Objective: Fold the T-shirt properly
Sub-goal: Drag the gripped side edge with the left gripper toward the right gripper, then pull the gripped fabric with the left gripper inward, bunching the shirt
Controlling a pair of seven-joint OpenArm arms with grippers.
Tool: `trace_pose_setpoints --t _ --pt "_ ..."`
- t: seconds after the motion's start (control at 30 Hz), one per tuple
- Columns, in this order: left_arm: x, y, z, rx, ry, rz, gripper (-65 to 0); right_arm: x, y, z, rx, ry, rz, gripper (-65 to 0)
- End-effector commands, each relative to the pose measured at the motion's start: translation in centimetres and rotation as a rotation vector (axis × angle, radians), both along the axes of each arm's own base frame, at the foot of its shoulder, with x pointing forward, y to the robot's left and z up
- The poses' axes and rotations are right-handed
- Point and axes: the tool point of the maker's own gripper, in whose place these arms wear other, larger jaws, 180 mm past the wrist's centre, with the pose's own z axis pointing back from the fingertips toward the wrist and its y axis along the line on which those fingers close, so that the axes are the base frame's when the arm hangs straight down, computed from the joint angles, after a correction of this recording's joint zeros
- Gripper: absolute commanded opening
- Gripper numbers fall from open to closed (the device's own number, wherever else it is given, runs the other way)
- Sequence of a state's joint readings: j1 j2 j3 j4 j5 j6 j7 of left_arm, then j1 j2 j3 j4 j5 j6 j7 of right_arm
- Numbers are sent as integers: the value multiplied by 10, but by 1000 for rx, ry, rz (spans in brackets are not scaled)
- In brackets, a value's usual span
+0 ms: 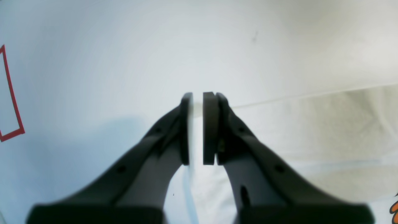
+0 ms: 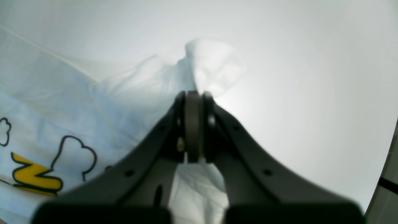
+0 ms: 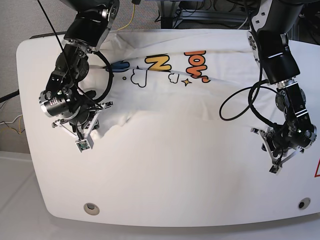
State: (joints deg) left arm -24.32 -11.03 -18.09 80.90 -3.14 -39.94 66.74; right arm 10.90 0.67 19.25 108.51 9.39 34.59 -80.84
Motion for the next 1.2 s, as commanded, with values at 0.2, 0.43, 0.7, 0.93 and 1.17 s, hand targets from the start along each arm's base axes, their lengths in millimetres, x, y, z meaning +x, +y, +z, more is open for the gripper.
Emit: trace_pose_setpoints --t 0.2,0.43,0.7,0.93,1.17 --pt "-13 6 -7 22 42 8 -614 -12 -4 -2 -16 -5 6 -650" --pt "-23 11 -18 36 78 12 -614 -31 -3 -17 -16 41 8 -650" --pt "-27 10 -23 83 104 -15 -614 -42 -2 -22 -20 56 9 -650" --pt "-32 6 -31 88 121 -32 -563 -46 -2 -24 -21 64 11 -650" --pt "-35 4 -39 89 96 -45 -352 -46 -2 -24 -21 65 11 -650"
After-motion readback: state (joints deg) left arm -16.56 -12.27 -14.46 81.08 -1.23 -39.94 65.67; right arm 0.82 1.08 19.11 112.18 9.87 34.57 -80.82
